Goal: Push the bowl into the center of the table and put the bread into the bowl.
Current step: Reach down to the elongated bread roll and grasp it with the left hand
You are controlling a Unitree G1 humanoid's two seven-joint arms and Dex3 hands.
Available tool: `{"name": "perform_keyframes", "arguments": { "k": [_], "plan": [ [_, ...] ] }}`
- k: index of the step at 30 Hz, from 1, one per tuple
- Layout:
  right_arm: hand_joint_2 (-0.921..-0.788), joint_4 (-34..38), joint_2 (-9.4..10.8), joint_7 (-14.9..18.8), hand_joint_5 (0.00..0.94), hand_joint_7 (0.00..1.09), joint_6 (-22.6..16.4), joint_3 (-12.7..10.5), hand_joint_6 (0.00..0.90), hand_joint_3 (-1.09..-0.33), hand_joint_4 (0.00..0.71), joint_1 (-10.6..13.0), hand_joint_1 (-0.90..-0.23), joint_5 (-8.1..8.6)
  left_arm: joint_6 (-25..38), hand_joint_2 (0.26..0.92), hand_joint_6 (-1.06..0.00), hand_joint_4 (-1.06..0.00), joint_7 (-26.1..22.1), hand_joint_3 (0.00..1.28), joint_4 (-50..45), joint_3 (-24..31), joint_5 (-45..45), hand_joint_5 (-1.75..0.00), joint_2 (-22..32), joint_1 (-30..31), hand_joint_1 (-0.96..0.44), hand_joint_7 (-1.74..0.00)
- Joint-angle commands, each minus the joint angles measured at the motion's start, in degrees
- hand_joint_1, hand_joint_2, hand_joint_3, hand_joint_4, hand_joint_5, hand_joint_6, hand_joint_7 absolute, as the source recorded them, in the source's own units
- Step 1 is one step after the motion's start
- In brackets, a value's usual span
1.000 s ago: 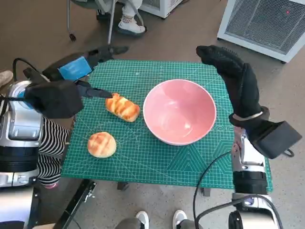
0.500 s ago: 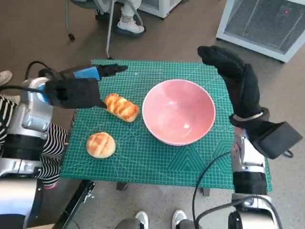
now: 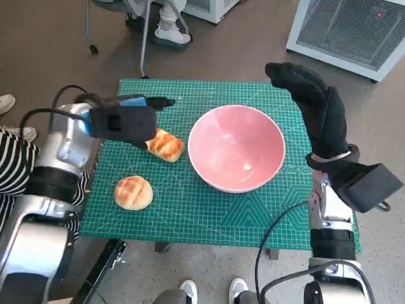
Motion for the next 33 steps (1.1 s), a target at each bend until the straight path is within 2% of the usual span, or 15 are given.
{"name": "perform_keyframes", "arguments": {
  "k": [1, 10, 20, 25, 26, 28, 31, 32, 33],
  "plan": [
    [-0.921, 0.09, -0.35, -0.38, 0.007, 0.57, 0.7, -0.41, -0.001, -0.739, 0.161, 1.75, -0.738, 1.18, 0.14, 0.76, -0.2, -0.07, 2.3, 0.0, 5.33, -1.93, 2.19, -0.01, -2.05, -3.18, 0.03, -0.02],
    [-0.921, -2.0, -0.51, -0.6, 0.008, 0.58, 2.06, -0.27, 0.0, -0.736, 0.164, 2.95, -0.745, 2.06, 0.64, 0.758, -0.22, -0.11, 6.38, 0.0, 12.43, -4.79, 5.06, -0.01, -5.31, -4.66, 0.0, -0.02],
    [-0.921, -3.91, -0.57, -0.89, 0.009, 0.58, 3.48, -0.33, 0.0, -0.733, 0.171, 4.13, -0.737, 2.44, 0.76, 0.769, -0.32, -0.17, 10.46, 0.01, 15.46, -7.3, 7.47, -0.02, -7.15, -3.88, -0.03, -0.05],
    [-0.921, -4.83, -0.52, -0.98, 0.009, 0.59, 4.22, -0.4, 0.0, -0.73, 0.172, 4.65, -0.735, 2.77, 0.26, 0.793, -0.45, -0.29, 12.61, 0.02, 16.29, -8.5, 8.76, -0.04, -7.5, -3.17, -0.04, -0.08],
    [-0.921, -5.07, -0.49, -0.99, 0.009, 0.59, 4.39, -0.41, 0.0, -0.73, 0.172, 4.79, -0.735, 2.87, -0.05, 0.799, -0.49, -0.34, 13.36, 0.02, 16.44, -8.94, 9.15, -0.04, -7.43, -2.93, -0.04, -0.08],
    [-0.921, -5.47, -0.42, -1.03, 0.008, 0.59, 4.65, -0.41, 0.0, -0.729, 0.171, 5.06, -0.733, 3.0, -0.69, 0.822, -0.61, -0.52, 14.91, 0.03, 16.7, -9.78, 9.91, -0.1, -7.2, -2.5, -0.04, -0.12],
    [-0.921, -5.75, -0.38, -1.0, 0.008, 0.59, 4.97, -0.46, 0.0, -0.729, 0.171, 5.28, -0.733, 3.17, -1.42, 0.842, -0.69, -0.64, 16.56, 0.03, 17.03, -10.35, 10.58, -0.12, -6.86, -2.22, -0.04, -0.16],
    [-0.921, -5.81, -0.37, -0.96, 0.007, 0.59, 5.06, -0.48, 0.001, -0.729, 0.171, 5.34, -0.732, 3.25, -1.68, 0.87, -0.67, -0.72, 17.11, 0.06, 17.15, -10.47, 10.78, -0.16, -6.73, -2.14, -0.15, -0.56],
    [-0.921, -5.89, -0.36, -0.94, 0.007, 0.59, 5.16, -0.51, 0.001, -0.728, 0.171, 5.4, -0.732, 3.36, -2.08, 0.889, -0.64, -0.75, 17.78, 0.09, 17.26, -10.52, 10.88, -0.22, -6.45, -2.04, -0.23, -0.83]
  ]
}}
